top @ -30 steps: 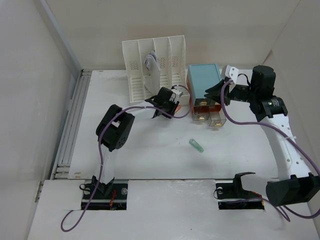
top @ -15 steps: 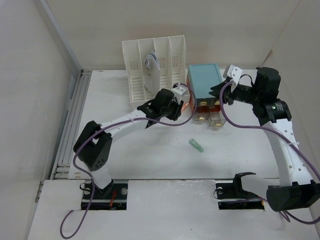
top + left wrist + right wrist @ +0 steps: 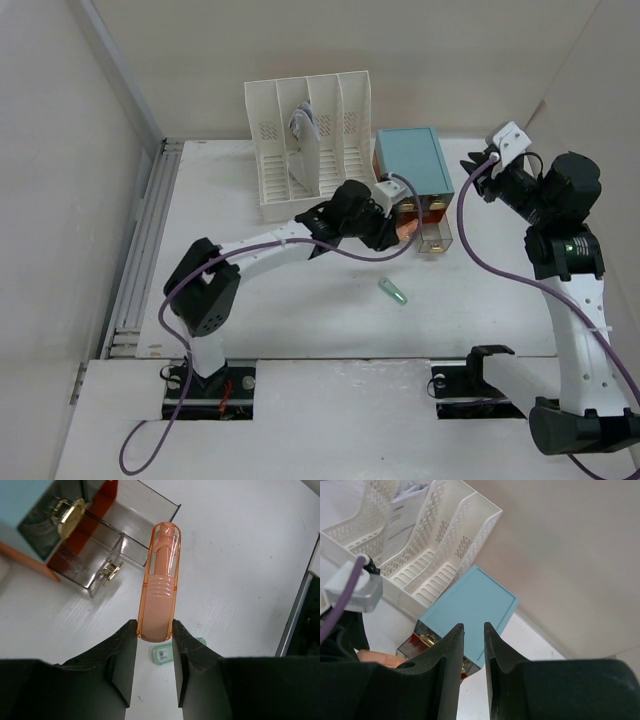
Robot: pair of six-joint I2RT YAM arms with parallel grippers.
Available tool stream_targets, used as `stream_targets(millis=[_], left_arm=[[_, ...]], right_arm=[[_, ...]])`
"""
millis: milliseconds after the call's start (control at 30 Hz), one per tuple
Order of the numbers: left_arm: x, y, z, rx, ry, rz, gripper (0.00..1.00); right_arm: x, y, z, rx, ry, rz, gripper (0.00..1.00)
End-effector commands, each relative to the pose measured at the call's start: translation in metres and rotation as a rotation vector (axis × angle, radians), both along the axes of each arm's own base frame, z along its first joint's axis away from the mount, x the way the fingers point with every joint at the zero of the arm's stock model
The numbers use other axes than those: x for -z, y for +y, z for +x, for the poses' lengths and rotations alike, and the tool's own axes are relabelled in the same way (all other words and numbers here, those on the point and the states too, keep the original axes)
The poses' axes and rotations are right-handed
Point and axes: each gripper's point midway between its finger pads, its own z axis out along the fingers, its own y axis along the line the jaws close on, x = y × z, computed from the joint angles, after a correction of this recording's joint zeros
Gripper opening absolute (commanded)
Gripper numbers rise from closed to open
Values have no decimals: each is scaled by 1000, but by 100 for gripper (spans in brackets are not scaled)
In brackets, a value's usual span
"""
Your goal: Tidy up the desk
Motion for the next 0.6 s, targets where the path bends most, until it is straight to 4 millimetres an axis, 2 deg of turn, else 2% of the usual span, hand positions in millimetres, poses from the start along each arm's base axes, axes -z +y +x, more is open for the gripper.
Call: stream_targets(millis=[0, 100, 133, 167, 233, 267, 433, 467, 500, 567], left_arm=[[-24, -33, 0, 115, -31, -96, 0], [-25, -47, 3, 134, -38, -110, 0], [-18, -52, 7, 134, -31, -103, 0], [-27, -58, 12, 134, -46, -119, 0], [-20, -64, 18, 134, -41, -114, 0], [-26, -69, 19, 144, -49, -129, 0], [-19, -84, 29, 150, -33, -129, 0], [-7, -86, 31, 150, -14, -109, 0], [-15, -91, 33, 160, -24, -126, 0], [-11, -94, 36, 160, -19, -121, 0]], right_arm=[[-21, -13, 0, 71, -72, 38, 28], [-19, -15, 2, 80, -72, 38, 28], [-19, -15, 2, 80, -72, 38, 28], [-19, -15, 2, 80, -72, 38, 28], [-19, -15, 2, 80, -72, 38, 28], [-19, -15, 2, 80, -72, 38, 28], [-17, -16, 4, 90, -72, 38, 28], [-17, -16, 4, 90, -72, 38, 28], [-17, -16, 4, 90, -72, 38, 28], [-17, -16, 4, 90, -72, 38, 28]])
